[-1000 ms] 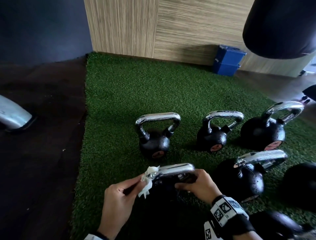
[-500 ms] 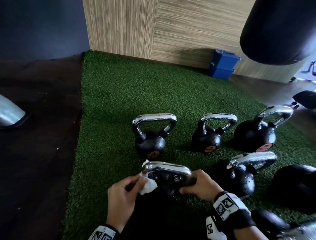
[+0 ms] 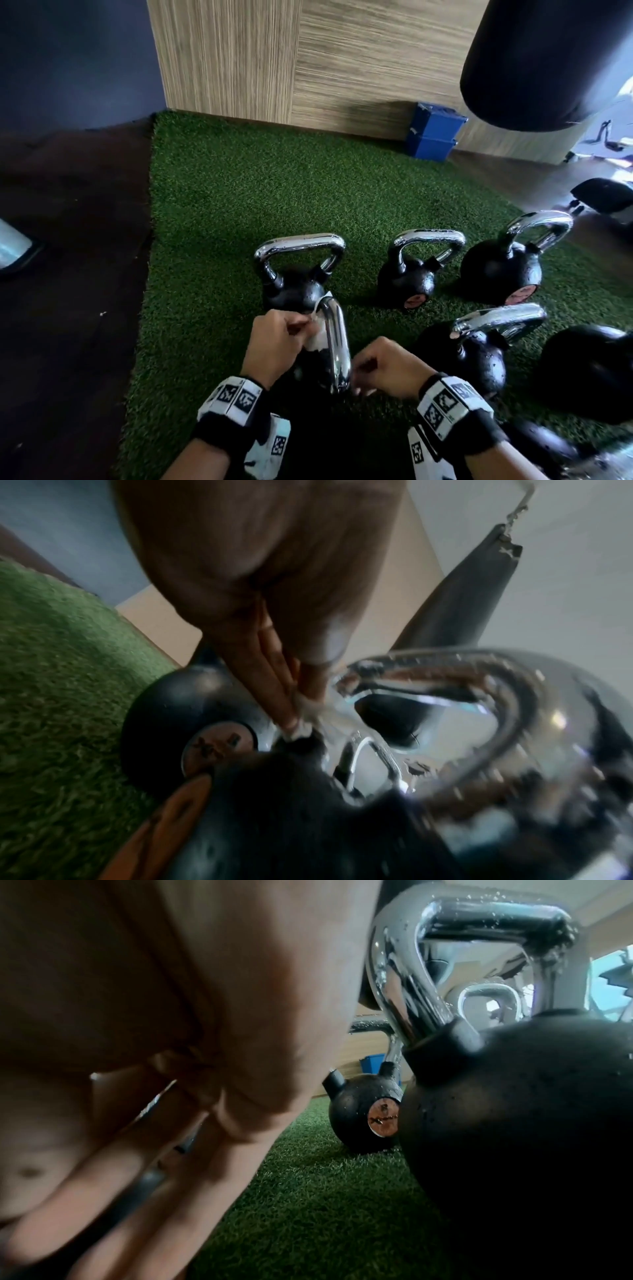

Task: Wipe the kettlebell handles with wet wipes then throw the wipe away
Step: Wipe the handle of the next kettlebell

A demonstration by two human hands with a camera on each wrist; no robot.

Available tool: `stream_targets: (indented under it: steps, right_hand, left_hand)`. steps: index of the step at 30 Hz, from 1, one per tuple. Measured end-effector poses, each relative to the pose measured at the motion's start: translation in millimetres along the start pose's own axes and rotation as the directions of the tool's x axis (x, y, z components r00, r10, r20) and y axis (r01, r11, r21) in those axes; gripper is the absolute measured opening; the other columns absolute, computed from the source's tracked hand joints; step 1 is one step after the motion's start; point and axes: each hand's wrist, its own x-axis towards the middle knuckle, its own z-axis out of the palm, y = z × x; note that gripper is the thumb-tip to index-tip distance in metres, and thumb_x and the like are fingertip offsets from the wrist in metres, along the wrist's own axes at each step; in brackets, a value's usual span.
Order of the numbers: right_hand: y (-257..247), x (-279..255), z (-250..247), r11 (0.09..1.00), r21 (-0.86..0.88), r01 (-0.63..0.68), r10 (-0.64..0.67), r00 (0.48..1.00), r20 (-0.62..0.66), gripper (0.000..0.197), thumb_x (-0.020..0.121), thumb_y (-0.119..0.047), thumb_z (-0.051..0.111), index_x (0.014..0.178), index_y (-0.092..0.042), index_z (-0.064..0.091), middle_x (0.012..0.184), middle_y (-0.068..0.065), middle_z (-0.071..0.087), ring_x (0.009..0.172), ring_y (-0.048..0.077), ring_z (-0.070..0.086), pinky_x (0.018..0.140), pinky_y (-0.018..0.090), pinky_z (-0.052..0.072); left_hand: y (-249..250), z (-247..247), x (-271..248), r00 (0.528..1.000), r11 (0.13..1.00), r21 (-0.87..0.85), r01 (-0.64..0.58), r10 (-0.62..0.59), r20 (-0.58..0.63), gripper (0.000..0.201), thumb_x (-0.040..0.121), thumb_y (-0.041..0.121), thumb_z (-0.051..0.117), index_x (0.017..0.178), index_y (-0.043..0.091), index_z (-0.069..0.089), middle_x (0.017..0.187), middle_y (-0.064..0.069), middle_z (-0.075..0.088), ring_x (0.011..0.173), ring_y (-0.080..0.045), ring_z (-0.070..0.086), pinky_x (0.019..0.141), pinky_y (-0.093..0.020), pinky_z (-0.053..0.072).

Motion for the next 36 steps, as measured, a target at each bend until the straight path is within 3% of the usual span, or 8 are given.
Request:
stream_targets:
  steps: [3,5,10,15,23,28,31,36]
  right_hand:
    - [7,17,-1,0.998,0.059,0.001,0.012,0.977,-0.213,0.019,0.074,-0.039,0.081,0.092,-0.041,0.077,0.080,-0.015,0.076,0.069,-0.005,0.068,0.068,0.022,0.055]
    - [7,24,4,0.999,-0.009,-0.047,0.045,0.989,-0.144,0.036,0.066,-0.055,0.077,0.101,-0.054,0.071,0.082,-0.022,0.074,0.070,-0.008,0.067,0.065,0.015,0.050]
    - [4,30,13,0.775,0.582,-0.248,0.169,0.968,0.187,0.036,0.095,0.005,0.048,0.112,-0.015,0.072,0.071,-0.004,0.070,0.055,0.009,0.066,0.045,0.021,0.050]
    - [-4,26,15,0.642,0.698,-0.316,0.227,0.948,0.221,0.037,0.097,0.002,0.041,0.121,-0.007,0.068,0.087,0.000,0.066,0.058,0.010,0.070,0.047,0.025,0.054]
    - [5,22,19,0.874,0.469,-0.127,0.120,0.992,0.045,0.030,0.081,-0.005,0.069,0.101,-0.024,0.078,0.070,-0.006,0.067,0.048,0.002,0.054,0.041,0.015,0.039]
    - [8,19,17,0.907,0.403,-0.121,0.116,0.993,0.036,0.031,0.068,-0.028,0.080,0.099,-0.030,0.078,0.074,-0.007,0.072,0.057,0.007,0.060,0.055,0.022,0.048]
    - [9,18,16,0.926,0.361,-0.108,0.106,0.994,0.026,0.035,0.065,-0.036,0.082,0.099,-0.029,0.078,0.082,-0.005,0.075,0.072,0.013,0.065,0.066,0.029,0.053]
    - [4,23,17,0.934,0.342,-0.099,0.097,0.995,0.024,0.035,0.061,-0.047,0.078,0.095,-0.036,0.079,0.067,-0.008,0.070,0.052,0.005,0.057,0.052,0.021,0.048]
  left_hand:
    - [-5,-4,-3,0.996,0.997,-0.038,0.065,-0.063,0.065,0.018,0.081,0.036,0.085,0.098,0.035,0.081,0.087,0.031,0.073,0.084,0.022,0.064,0.073,0.004,0.042]
    - [-8,-2,-8,0.998,0.998,-0.033,0.059,-0.059,0.018,0.016,0.081,0.032,0.085,0.096,0.033,0.081,0.078,0.038,0.070,0.081,0.022,0.064,0.072,0.004,0.042]
    - [1,4,-14,0.995,0.999,-0.037,0.034,-0.037,-0.092,0.008,0.084,0.030,0.082,0.092,0.028,0.083,0.065,0.037,0.065,0.077,0.022,0.063,0.069,0.004,0.042]
    - [18,3,-14,0.975,0.983,-0.103,-0.152,0.133,-0.179,0.015,0.086,0.025,0.082,0.101,0.024,0.082,0.084,0.036,0.070,0.081,0.018,0.067,0.069,0.000,0.045]
    - [30,-4,-10,0.995,0.929,-0.367,-0.046,0.009,-0.102,0.022,0.091,0.010,0.074,0.112,0.009,0.078,0.108,-0.002,0.078,0.102,-0.008,0.073,0.096,-0.028,0.057]
    - [36,-14,-34,0.993,0.895,-0.442,-0.058,0.095,0.063,0.027,0.084,0.014,0.081,0.083,0.042,0.081,0.086,0.006,0.081,0.083,0.000,0.074,0.077,-0.010,0.052]
    - [34,-14,-39,0.995,0.923,-0.385,-0.009,0.047,0.091,0.018,0.080,0.017,0.085,0.085,0.034,0.081,0.085,0.014,0.079,0.084,0.001,0.075,0.075,-0.009,0.051]
    - [36,-20,-46,0.990,0.889,-0.446,0.107,-0.056,0.126,0.009,0.078,0.011,0.086,0.083,0.018,0.083,0.073,0.000,0.079,0.066,-0.003,0.068,0.063,-0.012,0.049]
